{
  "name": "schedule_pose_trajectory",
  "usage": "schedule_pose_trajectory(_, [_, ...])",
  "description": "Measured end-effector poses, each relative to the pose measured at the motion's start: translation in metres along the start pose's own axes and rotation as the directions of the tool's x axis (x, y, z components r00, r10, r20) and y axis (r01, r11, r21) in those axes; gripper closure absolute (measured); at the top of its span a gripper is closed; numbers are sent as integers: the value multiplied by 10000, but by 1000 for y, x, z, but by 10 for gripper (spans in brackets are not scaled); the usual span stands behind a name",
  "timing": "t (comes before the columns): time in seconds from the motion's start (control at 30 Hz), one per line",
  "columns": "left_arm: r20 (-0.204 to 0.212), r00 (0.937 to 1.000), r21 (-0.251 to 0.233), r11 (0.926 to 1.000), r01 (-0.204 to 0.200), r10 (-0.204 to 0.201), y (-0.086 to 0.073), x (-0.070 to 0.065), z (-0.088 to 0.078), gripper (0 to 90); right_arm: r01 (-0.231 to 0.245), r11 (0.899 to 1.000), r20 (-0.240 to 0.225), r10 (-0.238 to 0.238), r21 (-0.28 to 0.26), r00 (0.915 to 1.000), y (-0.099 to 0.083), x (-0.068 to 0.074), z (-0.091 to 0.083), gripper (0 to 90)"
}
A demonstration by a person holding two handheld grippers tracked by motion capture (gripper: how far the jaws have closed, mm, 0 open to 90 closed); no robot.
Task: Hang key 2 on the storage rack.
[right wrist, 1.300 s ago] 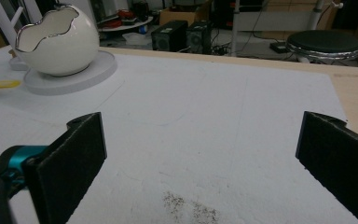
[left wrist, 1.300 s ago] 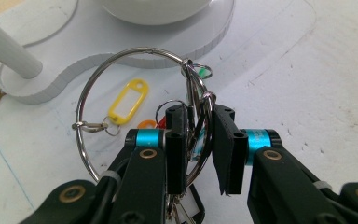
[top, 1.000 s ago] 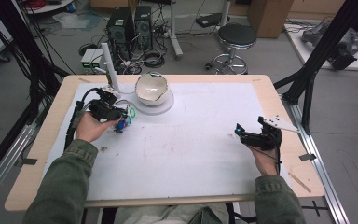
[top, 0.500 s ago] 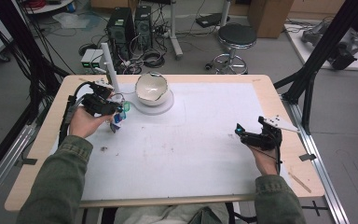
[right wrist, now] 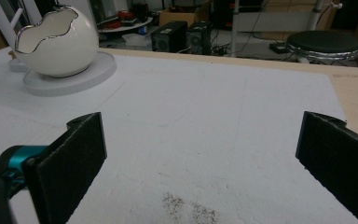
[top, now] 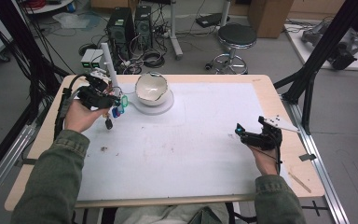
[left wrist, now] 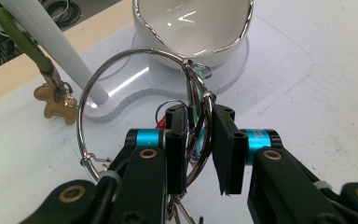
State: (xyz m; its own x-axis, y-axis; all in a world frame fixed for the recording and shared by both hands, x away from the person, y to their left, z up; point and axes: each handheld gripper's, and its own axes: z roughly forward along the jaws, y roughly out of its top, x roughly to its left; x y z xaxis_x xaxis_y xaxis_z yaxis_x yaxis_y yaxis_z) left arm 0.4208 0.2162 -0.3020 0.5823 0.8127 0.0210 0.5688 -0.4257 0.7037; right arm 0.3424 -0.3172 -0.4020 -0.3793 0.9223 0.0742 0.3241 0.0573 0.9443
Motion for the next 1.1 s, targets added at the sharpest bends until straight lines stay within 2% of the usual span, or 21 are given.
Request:
schedule_pose_trajectory(0.27, [-153, 9992, -130, 9993, 361, -363, 4, 11, -10, 758, -6, 10000, 27, 6, -22, 10000, 0, 0, 0, 8])
schedule_pose_trajectory(0.37, [-180, 9978, -306, 9976, 629, -634, 3, 16, -15, 758, -18, 10000, 7, 18, 7, 10000, 0, 0, 0, 9])
schedule_pose_trajectory(0.57, [-318, 9954, -379, 9953, 887, -899, 2, 25, -22, 758, 1, 10000, -4, -1, 13, 10000, 0, 0, 1, 9])
schedule_pose_trajectory(0.7, [-115, 9913, -786, 9884, 1300, -1313, 5, 32, -29, 758, 18, 10000, 17, -18, 6, 10000, 0, 1, 1, 8])
schedule_pose_trajectory(0.77, [-21, 9866, -1005, 9816, 1624, -1634, 5, 33, -31, 758, 6, 10000, 24, -6, 8, 10000, 0, 1, 1, 8])
schedule_pose_trajectory(1.0, [-315, 9792, -1153, 9739, 1956, -2004, 6, 36, -35, 758, 25, 10000, -3, -25, 14, 10000, 0, 0, 0, 8])
schedule_pose_trajectory(1.1, [-521, 9774, -1235, 9726, 1971, -2047, 11, 37, -39, 758, 30, 10000, 20, -30, 30, 10000, 0, 1, 0, 8])
